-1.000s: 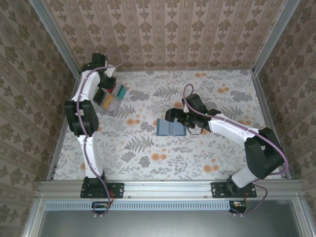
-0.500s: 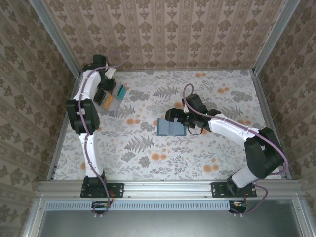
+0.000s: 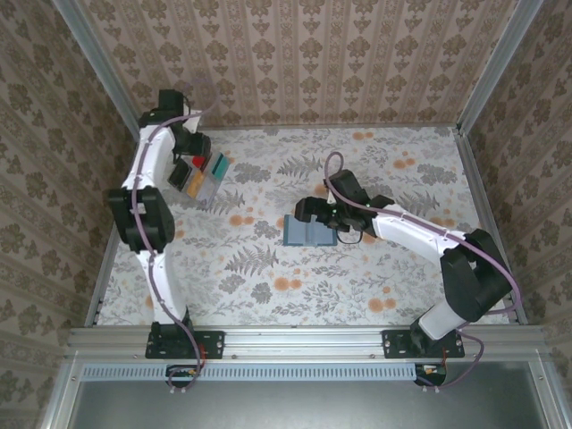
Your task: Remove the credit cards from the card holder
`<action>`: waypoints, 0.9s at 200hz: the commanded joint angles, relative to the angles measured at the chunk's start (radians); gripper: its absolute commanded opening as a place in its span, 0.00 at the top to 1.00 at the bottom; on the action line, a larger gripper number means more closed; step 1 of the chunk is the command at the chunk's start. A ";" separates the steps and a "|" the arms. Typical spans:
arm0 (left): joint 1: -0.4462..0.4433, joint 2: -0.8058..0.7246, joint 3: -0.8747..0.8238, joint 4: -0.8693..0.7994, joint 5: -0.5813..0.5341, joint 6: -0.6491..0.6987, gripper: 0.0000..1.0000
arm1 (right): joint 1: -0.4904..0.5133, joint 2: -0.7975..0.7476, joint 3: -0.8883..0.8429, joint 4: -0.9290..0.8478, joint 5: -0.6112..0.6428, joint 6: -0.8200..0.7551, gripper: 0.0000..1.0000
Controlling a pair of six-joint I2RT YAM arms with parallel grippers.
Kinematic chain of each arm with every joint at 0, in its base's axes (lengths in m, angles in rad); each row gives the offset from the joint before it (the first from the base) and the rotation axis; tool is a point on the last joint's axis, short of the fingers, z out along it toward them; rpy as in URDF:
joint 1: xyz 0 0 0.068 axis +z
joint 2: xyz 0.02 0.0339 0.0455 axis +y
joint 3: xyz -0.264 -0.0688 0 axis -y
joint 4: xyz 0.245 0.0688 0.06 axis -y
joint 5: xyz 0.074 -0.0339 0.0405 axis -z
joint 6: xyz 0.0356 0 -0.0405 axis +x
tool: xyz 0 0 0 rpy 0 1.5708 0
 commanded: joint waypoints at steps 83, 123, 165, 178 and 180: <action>-0.070 -0.503 -0.636 0.346 0.227 -0.438 0.28 | 0.103 0.302 0.288 -0.349 0.223 -0.051 0.31; -0.131 -0.531 -0.789 0.399 0.325 -0.554 0.40 | 0.102 0.394 0.333 -0.416 0.262 -0.050 0.46; -0.217 -0.503 -0.876 0.434 0.378 -0.605 0.47 | 0.100 0.443 0.327 -0.435 0.264 -0.047 0.55; -0.251 -0.483 -0.900 0.473 0.390 -0.632 0.49 | 0.100 0.450 0.321 -0.439 0.272 -0.048 0.57; -0.257 -0.480 -0.904 0.480 0.392 -0.638 0.50 | 0.100 0.451 0.320 -0.439 0.272 -0.048 0.57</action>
